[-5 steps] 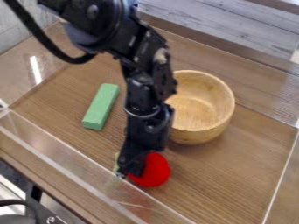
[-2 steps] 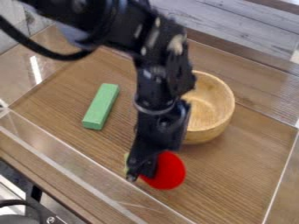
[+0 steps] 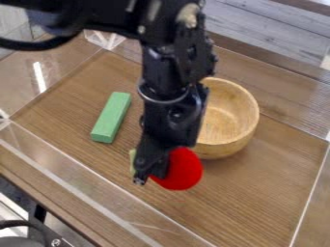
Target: Move the red object to the left side of the table
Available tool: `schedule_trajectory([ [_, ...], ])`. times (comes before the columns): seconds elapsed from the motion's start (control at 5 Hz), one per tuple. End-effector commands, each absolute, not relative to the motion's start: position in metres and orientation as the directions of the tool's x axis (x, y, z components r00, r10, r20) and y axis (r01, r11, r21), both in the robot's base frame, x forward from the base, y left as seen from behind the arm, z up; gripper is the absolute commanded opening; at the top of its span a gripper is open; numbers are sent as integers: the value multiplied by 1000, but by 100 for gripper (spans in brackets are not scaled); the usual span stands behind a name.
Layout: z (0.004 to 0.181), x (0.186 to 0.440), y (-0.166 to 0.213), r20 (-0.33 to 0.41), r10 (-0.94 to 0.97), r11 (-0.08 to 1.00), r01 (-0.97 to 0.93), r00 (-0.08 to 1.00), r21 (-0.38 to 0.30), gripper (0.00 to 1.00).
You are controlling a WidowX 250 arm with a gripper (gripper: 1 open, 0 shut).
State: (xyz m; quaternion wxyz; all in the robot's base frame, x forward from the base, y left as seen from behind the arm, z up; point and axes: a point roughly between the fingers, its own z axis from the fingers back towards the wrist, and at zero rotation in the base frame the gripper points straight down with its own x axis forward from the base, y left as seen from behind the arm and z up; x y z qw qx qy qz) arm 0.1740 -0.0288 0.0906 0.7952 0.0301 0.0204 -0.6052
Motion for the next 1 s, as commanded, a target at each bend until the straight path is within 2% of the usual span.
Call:
schedule_trajectory([
  [0.0, 103, 180, -16, -46, -946, 316, 945, 320, 81, 0],
  [0.4, 119, 179, 25, -24, -877, 474, 874, 479, 108, 0],
  [0.8, 143, 189, 62, 11, -735, 672, 726, 678, 146, 0],
])
